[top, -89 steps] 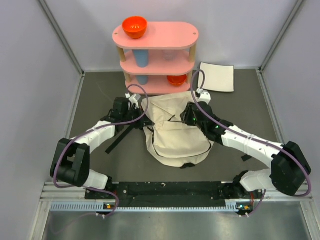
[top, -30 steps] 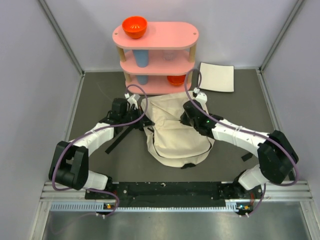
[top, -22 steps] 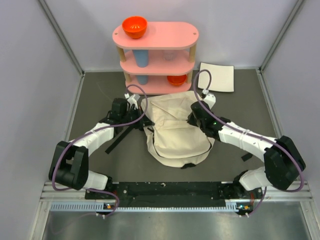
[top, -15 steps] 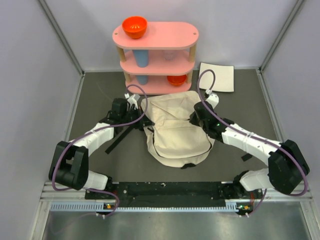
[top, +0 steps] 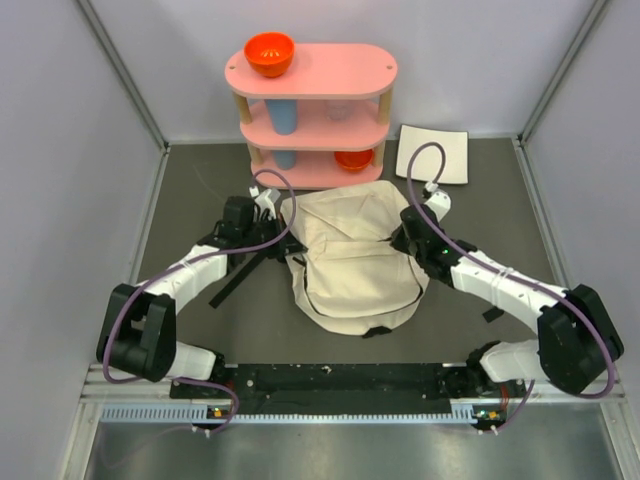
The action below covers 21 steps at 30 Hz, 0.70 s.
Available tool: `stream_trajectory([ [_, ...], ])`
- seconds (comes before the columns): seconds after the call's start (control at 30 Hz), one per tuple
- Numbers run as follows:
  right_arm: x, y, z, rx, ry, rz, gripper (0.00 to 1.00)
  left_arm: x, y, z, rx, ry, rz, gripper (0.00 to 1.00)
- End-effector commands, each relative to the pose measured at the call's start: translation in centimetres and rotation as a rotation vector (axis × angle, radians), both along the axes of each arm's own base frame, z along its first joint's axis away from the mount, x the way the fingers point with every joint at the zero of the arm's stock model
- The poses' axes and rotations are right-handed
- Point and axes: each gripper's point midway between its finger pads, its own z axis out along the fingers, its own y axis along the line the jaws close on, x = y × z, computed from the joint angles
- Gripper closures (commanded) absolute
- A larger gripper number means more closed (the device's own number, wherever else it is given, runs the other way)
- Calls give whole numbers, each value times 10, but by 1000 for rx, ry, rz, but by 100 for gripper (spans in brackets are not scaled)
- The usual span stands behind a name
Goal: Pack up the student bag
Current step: Zip the student bag at the center of the board.
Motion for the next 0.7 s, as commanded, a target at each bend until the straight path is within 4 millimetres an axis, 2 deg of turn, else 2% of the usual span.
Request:
stream_trajectory([
  [0.0,6,-44,4,-31,-38,-117,100,7,17,15,68,-86,35,100],
  [0.13,5,-70,0,-28,-32,-177,100,6,19,9,85,-73,36,100],
  [0.27,3,-79,-8,-19,-15,-185,100,5,20,8,89,-68,39,100],
  [0.4,0,-77,-18,-4,5,-172,100,4,20,10,103,-61,25,100],
  [0.43,-1,-74,-19,7,5,-165,100,3,20,12,107,-59,18,93],
  [0.47,-2,-70,-17,27,2,-146,100,2,21,17,111,-76,12,81],
  [0.5,-4,-67,-19,41,6,-137,100,1,22,23,111,-90,16,68],
  [0.53,-2,-64,-17,62,-6,-125,100,2,23,31,111,-118,19,48],
  [0.6,-4,-55,-16,89,-4,-86,100,2,26,60,108,-212,36,37],
  [0.63,-5,-53,-15,99,-4,-73,100,5,29,69,119,-248,56,27],
  [0.67,-6,-47,-15,111,3,-43,100,5,31,83,119,-295,59,25],
])
